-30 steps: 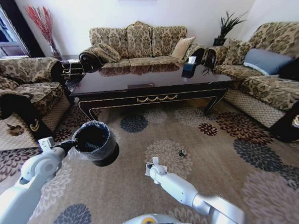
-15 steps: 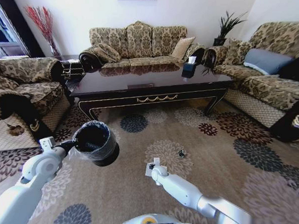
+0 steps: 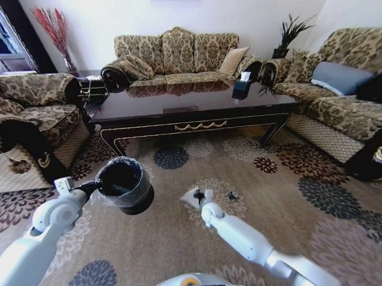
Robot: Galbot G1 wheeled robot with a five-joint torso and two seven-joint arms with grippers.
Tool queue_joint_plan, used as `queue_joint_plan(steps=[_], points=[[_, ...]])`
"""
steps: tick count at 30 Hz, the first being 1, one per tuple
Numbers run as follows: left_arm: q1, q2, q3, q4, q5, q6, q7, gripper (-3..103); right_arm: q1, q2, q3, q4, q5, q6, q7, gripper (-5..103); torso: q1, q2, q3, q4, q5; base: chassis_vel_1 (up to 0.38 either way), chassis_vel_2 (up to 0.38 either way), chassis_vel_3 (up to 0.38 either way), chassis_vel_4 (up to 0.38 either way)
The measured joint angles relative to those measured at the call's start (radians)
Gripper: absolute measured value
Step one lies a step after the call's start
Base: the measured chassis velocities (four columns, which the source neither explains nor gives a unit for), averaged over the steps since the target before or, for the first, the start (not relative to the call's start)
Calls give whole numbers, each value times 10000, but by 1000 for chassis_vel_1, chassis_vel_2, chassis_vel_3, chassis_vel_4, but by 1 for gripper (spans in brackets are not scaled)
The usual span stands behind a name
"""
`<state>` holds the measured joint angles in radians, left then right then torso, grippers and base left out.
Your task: Move to the front of the table and pick up the trash from the floor, then place it into the trash bin.
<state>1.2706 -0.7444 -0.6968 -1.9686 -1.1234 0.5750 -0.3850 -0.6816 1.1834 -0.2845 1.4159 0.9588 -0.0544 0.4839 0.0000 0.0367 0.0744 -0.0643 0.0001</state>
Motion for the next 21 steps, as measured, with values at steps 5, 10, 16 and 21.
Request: queue_joint_plan(steps=[5, 10, 16, 21], points=[[14, -23, 60, 11, 10, -3, 3, 4, 407, -514, 16, 895, 151, 718, -927, 0, 0, 0, 0, 1, 0, 0, 0, 0, 0], [10, -16, 106, 20, 9, -7, 4, 4, 849, -817, -163, 1444, 438, 1217, -1669, 0, 0, 0, 0, -1, 0, 0, 0, 0, 0], [-17, -71, 199, 50, 9, -7, 2, 4, 1752, -757, -524, 1803, 882, 1712, -2342, 0, 0, 0, 0, 0, -1, 0, 0, 0, 0], [-64, -118, 244, 187, 11, -7, 0, 4, 3241, -291, -1027, 1816, 1446, 2056, -3598, 0, 0, 0, 0, 2, -2, 0, 0, 0, 0]])
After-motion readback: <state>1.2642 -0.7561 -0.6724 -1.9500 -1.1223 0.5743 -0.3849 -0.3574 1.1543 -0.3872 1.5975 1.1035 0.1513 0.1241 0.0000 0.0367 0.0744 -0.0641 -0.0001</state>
